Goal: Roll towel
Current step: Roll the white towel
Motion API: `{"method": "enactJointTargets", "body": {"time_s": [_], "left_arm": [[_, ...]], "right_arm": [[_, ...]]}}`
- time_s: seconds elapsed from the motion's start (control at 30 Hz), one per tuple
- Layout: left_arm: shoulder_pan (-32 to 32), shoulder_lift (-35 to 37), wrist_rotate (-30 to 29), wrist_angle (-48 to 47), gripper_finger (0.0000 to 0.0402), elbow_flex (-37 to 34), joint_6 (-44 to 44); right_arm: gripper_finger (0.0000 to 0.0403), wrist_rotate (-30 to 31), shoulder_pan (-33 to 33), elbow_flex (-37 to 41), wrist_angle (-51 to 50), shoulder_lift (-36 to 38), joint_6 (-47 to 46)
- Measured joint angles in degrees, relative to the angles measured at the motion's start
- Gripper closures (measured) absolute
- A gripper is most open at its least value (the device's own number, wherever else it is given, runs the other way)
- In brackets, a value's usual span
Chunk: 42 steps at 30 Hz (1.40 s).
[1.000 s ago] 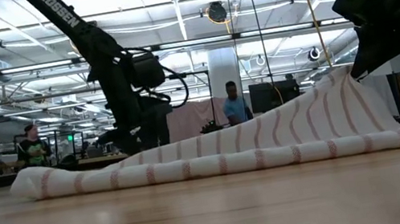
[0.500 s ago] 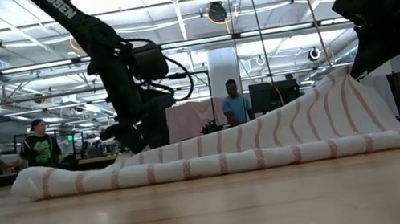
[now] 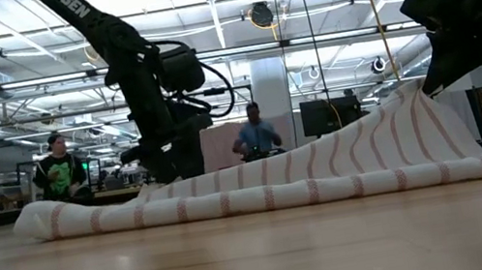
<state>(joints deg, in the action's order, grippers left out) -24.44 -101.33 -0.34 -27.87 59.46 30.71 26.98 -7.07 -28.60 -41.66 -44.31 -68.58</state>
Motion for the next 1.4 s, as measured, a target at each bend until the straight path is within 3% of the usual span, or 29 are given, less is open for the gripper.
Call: {"method": "enactJointTargets", "body": {"time_s": [0.53, 0.67, 0.9, 1.1, 1.4], "left_arm": [[-0.33, 0.01, -2.53, 0.44, 0.0236, 0.45, -4.58], [-0.29, -0.67, -5.79, 0.18, 0.0275, -0.54, -2.97], [0.08, -0.73, -5.54, 1.25, 0.0391, -0.85, -7.46], [0.29, 0.36, -4.19, -0.36, 0.0398, 0.85, -8.8], [0.47, 11.14, -5.54, -6.09, 0.04, 2.27, -7.61]], "right_arm": [[0.0399, -0.01, 0.0, 0.0, 0.58, -0.01, -0.68], [0.0399, 0.4, 0.0, 0.0, 0.42, 0.0, -0.72], [0.0399, 3.11, 0.02, 0.0, 0.33, 0.0, -1.27], [0.0399, 3.3, 0.0, 0.0, 0.34, -0.02, -1.22], [0.0399, 1.31, 0.0, 0.0, 7.55, -0.02, -3.69]]}}
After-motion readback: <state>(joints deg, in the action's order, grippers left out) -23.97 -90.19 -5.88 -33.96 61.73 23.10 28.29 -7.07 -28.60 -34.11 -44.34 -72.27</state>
